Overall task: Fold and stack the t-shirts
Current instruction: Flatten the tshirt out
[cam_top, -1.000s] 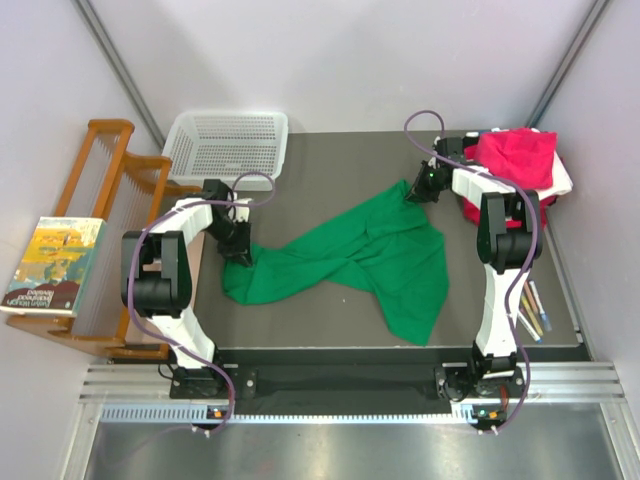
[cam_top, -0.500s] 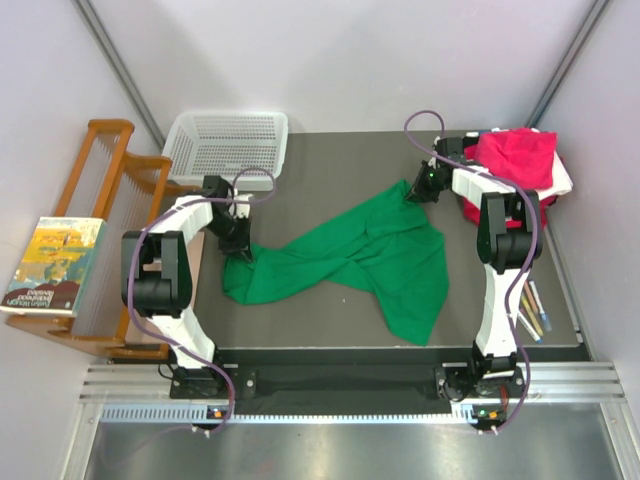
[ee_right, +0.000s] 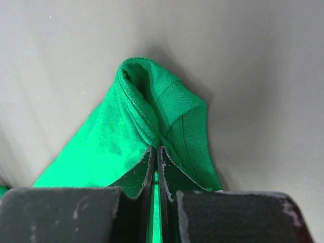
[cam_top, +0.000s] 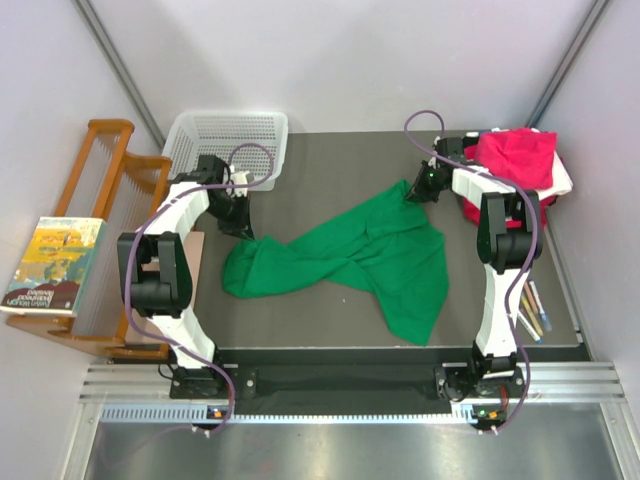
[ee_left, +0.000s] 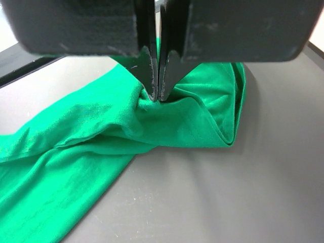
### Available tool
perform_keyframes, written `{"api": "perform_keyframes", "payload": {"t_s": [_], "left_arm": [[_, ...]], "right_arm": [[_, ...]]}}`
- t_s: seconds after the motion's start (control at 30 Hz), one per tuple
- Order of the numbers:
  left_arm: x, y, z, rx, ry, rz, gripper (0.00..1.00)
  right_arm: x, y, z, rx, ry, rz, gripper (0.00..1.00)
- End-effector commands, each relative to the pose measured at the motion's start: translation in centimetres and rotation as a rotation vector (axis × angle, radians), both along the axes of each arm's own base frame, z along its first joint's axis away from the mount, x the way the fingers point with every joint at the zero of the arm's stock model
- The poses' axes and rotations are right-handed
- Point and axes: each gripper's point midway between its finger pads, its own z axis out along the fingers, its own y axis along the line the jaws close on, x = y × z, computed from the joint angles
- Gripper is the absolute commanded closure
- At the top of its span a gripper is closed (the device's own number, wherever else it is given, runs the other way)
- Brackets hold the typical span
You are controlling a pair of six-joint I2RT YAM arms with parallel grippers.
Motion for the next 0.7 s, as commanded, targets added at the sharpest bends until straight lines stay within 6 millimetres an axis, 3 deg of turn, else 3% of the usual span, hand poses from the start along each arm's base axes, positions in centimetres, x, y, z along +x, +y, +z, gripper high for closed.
{"api": "perform_keyframes", "payload": {"t_s": [0.0, 0.27, 0.4, 0.43, 0.53, 0.67], "left_arm": [[-0.4, -0.2, 0.4, -0.007, -0.004, -0.005, 1.0], [-0.3, -0.2, 0.5, -0.006, -0.007, 0.001, 1.0], [-0.2, -0.1, 0.7, 0.0, -0.015, 0.004, 1.0], [-0.1, -0.1, 0.9, 0.0, -0.021, 0.005, 1.0], [1.0, -0.2, 2.5, -0.003, -0.058, 0.008, 1.0], [3.5, -0.2, 6.3, -0.005, -0.136, 0.016, 1.0]], "right_arm": [[1.8, 0.4, 4.1, 0.022, -0.098, 0.009, 1.0], [2.8, 1.9, 5.0, 0.043, -0.132, 0.049, 1.0], [2.5, 0.7, 6.8, -0.015, -0.205, -0.004, 1.0], [3.2, 0.5, 8.6, -0.015, -0.284, -0.018, 1.0], [2.4, -0.2, 13.8, -0.033, -0.397, -0.038, 1.0], [1.4, -0.4, 18.3, -0.026, -0.468, -0.039, 1.0]]}}
